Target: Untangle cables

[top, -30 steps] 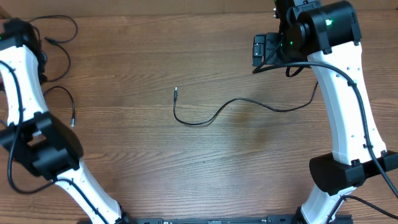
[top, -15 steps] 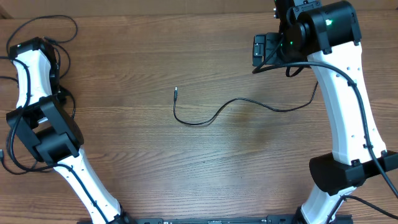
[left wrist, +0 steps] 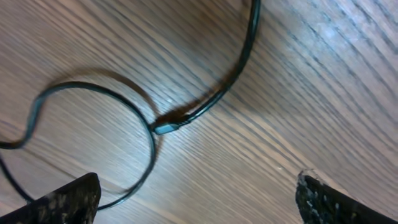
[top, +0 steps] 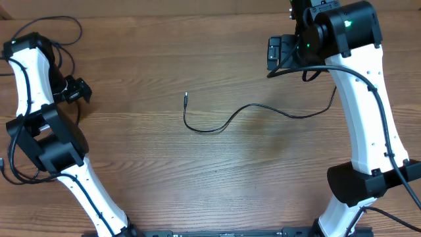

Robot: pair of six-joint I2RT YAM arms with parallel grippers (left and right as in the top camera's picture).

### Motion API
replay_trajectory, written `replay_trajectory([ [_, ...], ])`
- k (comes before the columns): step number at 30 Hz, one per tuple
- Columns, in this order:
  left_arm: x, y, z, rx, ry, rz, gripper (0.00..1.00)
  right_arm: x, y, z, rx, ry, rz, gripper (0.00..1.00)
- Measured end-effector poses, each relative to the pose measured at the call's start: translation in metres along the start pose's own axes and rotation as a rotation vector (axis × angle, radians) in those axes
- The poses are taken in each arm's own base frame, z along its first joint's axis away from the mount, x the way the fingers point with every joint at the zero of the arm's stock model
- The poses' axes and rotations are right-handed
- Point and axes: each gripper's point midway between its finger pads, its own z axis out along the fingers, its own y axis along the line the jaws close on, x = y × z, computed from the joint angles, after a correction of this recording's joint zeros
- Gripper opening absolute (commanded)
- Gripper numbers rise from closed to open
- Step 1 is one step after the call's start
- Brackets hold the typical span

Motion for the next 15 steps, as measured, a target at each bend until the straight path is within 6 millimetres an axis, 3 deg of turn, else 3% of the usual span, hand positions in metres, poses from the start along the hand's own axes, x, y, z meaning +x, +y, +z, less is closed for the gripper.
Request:
replay_trajectory([
  [8,0.008,0.023,0.024,-0.045,0.062,-0.279,1.00,0.000,0.000,0.000,0.000,0.000,0.000,1.00],
  [12,0.000,0.039,0.034,-0.029,0.058,-0.405,1.00,0.000,0.000,0.000,0.000,0.000,-0.001,1.00],
  [15,-0.007,0.044,0.042,0.003,0.048,-0.452,0.92,0.000,0.000,0.000,0.000,0.000,0.000,1.00],
])
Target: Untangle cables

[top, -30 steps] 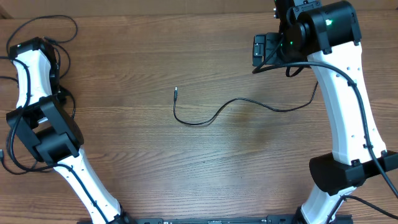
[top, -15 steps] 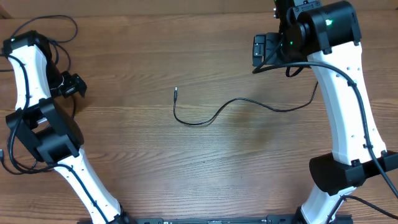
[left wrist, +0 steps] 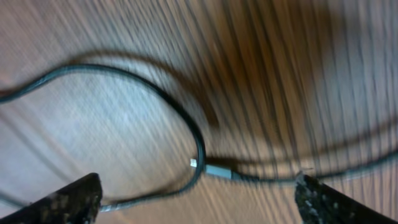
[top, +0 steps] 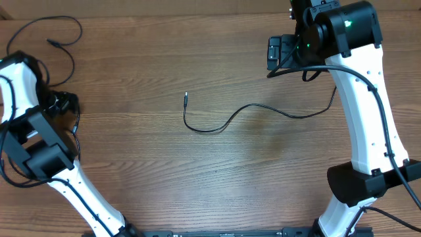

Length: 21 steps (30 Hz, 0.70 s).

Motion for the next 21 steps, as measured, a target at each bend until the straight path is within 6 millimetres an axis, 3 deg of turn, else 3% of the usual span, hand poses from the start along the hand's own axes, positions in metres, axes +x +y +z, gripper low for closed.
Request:
replay_trajectory([
  [6,-0.007,-0.015,0.021,0.089,-0.001,0.005,0.93,0.000,0.000,0.000,0.000,0.000,0.000,1.00],
  [9,-0.005,-0.024,0.025,0.128,-0.007,0.024,0.67,0.000,0.000,0.000,0.000,0.000,0.000,1.00],
  [11,-0.006,-0.028,0.025,0.153,-0.012,0.035,0.38,0.000,0.000,0.000,0.000,0.000,0.000,1.00],
  [13,-0.008,-0.033,0.025,0.176,-0.021,0.045,0.22,0.000,0.000,0.000,0.000,0.000,0.000,1.00],
  [14,-0.010,-0.036,0.025,0.182,-0.029,0.054,0.09,0.000,0.000,0.000,0.000,0.000,0.000,1.00],
  [15,-0.011,-0.037,0.024,0.184,-0.038,0.062,0.04,0.000,0.000,0.000,0.000,-0.001,0.000,1.00],
  [21,-0.014,-0.039,0.021,0.190,-0.060,0.106,0.04,0.000,0.000,0.000,0.000,0.000,0.000,1.00],
])
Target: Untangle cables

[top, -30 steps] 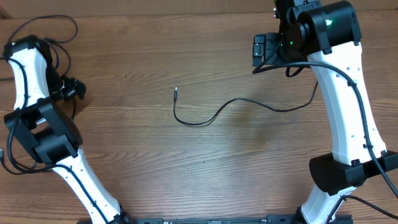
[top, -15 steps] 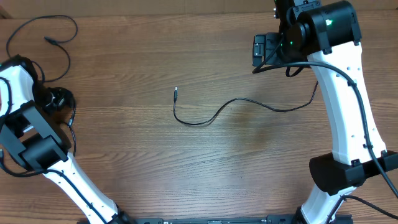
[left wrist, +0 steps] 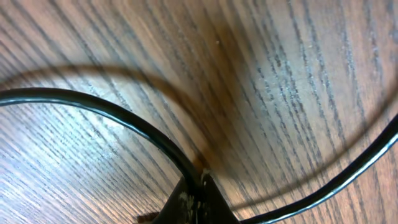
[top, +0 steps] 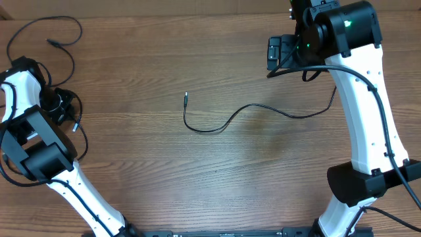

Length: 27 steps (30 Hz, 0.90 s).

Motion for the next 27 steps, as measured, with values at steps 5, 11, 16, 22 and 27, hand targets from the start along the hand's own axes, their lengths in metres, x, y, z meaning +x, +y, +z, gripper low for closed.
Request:
replay_trajectory([
  [5,-0.013,0.003,-0.022,-0.039,-0.044,0.053,0.04,0.000,0.000,0.000,0.000,0.000,0.000,1.00],
  [11,-0.056,0.019,-0.087,-0.215,-0.275,0.077,0.04,0.000,0.000,0.000,0.000,0.000,0.000,1.00],
  [16,-0.065,0.024,-0.094,-0.287,-0.341,0.090,0.04,0.000,0.000,0.000,0.000,0.001,0.001,1.00],
  [22,-0.057,-0.020,-0.081,-0.055,-0.269,0.248,0.51,0.000,0.000,0.000,0.000,0.000,0.000,1.00],
  [27,-0.033,-0.036,-0.076,0.042,-0.169,0.307,0.77,0.000,0.000,0.000,0.000,0.000,0.000,1.00],
])
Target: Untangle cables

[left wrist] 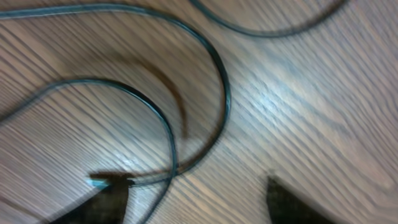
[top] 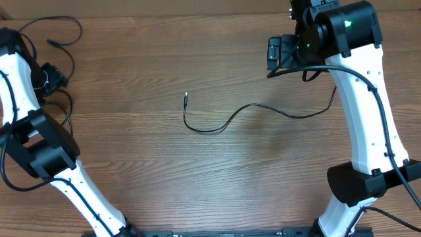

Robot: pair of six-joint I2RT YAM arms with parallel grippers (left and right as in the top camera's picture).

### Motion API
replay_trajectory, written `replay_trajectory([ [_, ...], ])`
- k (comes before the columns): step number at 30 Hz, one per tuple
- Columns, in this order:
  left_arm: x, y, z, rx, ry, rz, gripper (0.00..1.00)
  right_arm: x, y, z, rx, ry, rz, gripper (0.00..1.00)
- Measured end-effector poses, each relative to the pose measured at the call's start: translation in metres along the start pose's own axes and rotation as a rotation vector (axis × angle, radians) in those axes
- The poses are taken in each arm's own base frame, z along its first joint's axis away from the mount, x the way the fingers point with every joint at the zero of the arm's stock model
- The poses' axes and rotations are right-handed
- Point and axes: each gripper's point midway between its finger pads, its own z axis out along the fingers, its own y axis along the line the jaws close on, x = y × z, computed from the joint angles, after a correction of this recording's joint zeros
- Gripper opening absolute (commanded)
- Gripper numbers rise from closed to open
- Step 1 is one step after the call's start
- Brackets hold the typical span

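A thin black cable (top: 71, 46) lies in loops at the table's far left corner, and part of it is hidden under my left arm. My left gripper (top: 56, 78) hangs over those loops. In the left wrist view it (left wrist: 199, 205) is open, fingers wide apart, with cable loops (left wrist: 225, 93) on the wood below and a plug tip (left wrist: 99, 182) beside the left finger (left wrist: 109, 202). A second black cable (top: 263, 107) lies alone across the middle, its plug (top: 186, 97) pointing away. My right gripper (top: 273, 54) is held high at the far right; its jaws do not show.
The wooden table's far edge (top: 164, 13) runs close behind the left loops. My right arm's white links (top: 365, 112) stand over the table's right side. Both arm bases sit at the near edge.
My left gripper was shut low over the loop and is now open. It sits farther back on the table and higher. The left cable's loops have shifted a little. The right arm and middle cable are unchanged.
My left gripper first hung open over the left cable's plug, nearer the middle of the left side. Then it was further left, open, low over the plug. Then it was shut at the loop. Now it is open and further back. The right arm never moved.
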Motion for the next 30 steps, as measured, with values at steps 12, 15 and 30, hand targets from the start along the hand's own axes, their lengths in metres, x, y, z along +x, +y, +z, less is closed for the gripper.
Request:
replay_trajectory([
  [12,0.070,-0.080,-0.053,0.503,0.288,0.119,0.97,0.000,0.000,0.000,0.000,0.000,-0.001,1.00],
  [15,0.091,-0.108,-0.084,0.612,0.324,0.175,0.97,0.000,0.000,0.000,0.000,0.000,0.000,1.00],
  [30,0.223,-0.184,-0.262,0.767,0.169,0.612,1.00,0.000,0.000,0.000,0.000,0.000,0.000,1.00],
])
